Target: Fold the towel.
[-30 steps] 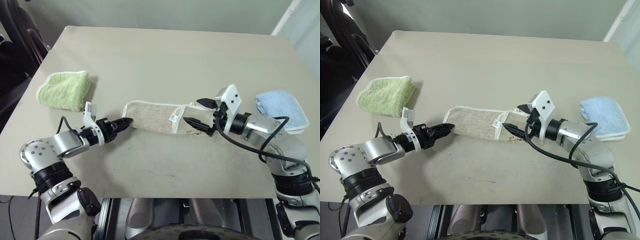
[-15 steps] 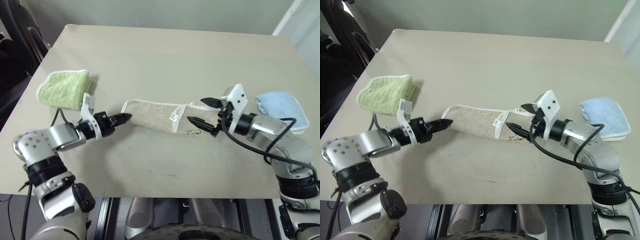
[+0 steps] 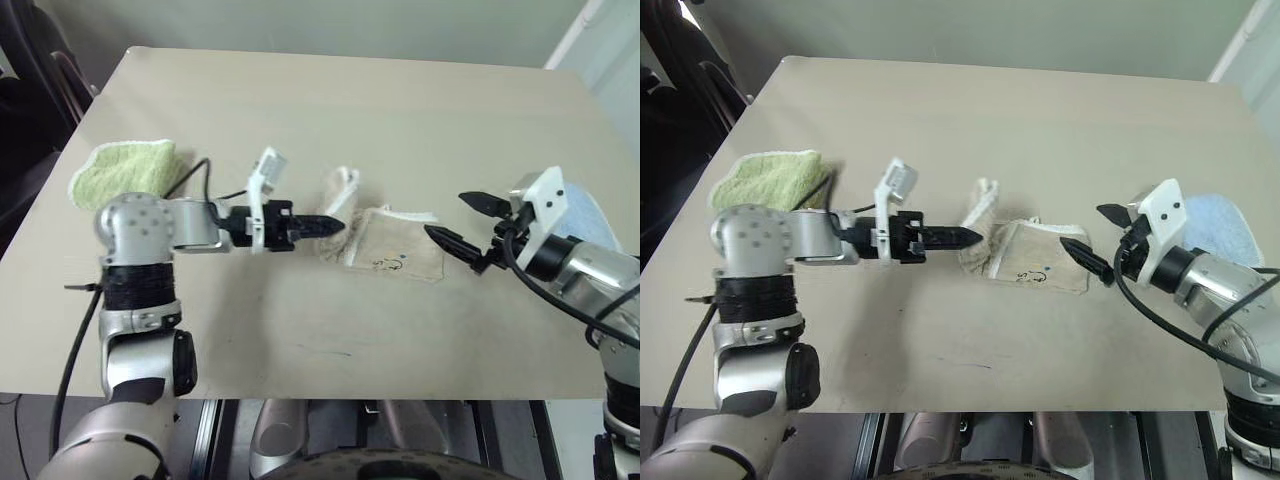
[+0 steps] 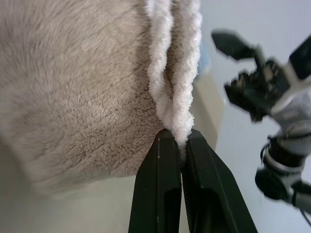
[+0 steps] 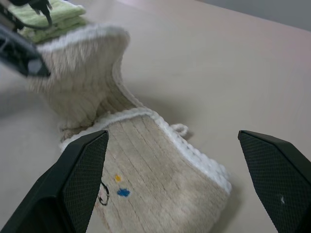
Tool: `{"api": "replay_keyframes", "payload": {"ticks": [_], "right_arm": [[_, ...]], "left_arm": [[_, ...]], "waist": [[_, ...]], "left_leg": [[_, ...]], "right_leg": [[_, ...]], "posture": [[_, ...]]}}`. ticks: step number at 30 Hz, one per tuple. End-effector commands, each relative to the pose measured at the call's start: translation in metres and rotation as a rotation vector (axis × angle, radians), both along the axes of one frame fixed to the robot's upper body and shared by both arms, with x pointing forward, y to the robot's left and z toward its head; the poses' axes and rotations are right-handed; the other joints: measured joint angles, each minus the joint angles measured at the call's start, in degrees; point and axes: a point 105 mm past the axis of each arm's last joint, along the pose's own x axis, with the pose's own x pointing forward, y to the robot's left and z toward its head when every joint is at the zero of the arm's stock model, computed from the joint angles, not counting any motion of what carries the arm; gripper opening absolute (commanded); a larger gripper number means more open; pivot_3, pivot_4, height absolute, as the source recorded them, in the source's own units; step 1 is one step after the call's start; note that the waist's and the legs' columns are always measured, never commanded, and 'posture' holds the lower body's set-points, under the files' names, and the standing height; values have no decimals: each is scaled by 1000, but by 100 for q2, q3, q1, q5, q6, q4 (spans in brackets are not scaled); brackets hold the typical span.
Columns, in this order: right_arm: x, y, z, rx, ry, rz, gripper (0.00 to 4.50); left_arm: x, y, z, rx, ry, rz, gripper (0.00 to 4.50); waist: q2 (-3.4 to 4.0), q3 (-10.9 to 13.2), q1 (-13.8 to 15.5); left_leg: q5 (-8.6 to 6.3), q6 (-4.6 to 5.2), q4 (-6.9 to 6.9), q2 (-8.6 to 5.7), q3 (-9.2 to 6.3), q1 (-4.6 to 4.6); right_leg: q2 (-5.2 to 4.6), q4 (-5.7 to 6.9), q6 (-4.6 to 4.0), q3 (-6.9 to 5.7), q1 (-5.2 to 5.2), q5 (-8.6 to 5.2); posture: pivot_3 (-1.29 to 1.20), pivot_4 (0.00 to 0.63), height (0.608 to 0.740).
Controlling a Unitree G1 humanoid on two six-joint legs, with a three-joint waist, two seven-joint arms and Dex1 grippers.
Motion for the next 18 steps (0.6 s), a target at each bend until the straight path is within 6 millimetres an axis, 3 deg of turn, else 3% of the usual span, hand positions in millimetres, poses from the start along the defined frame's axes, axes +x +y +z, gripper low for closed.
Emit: {"api": "replay_keyframes", "payload": {"ticks": [1,12,14,18], "right_arm": [[-7,-5,16,-1,-68,-37,4500],[-16,-16,16,-12,-71,-120,4500],[-17,-17,15,-13,-73,-133,4500],[-16,-17,16,-12,-83,-149,4500]], "left_arm": [[1,-25,13,-42,-62,-105,32],[11,-94,1,-57,-61,-244,32],[12,-113,-9,-56,-35,-252,32],[5,-133,-21,-51,-12,-300,32]], "waist": [[0,1,12],[-1,2,47],[0,2,56],[2,4,68]], "left_leg": [[0,7,2,0,0,-1],[-4,51,12,-6,-6,1],[-4,52,12,-7,-4,0],[-5,60,12,-17,-3,0]], "right_leg": [[0,0,2,0,1,1],[-4,-4,20,1,18,14],[-4,-8,28,2,21,14],[-9,-11,53,10,24,11]], "posture": [[0,150,697],[0,150,697],[0,150,697],[0,150,697]]}}
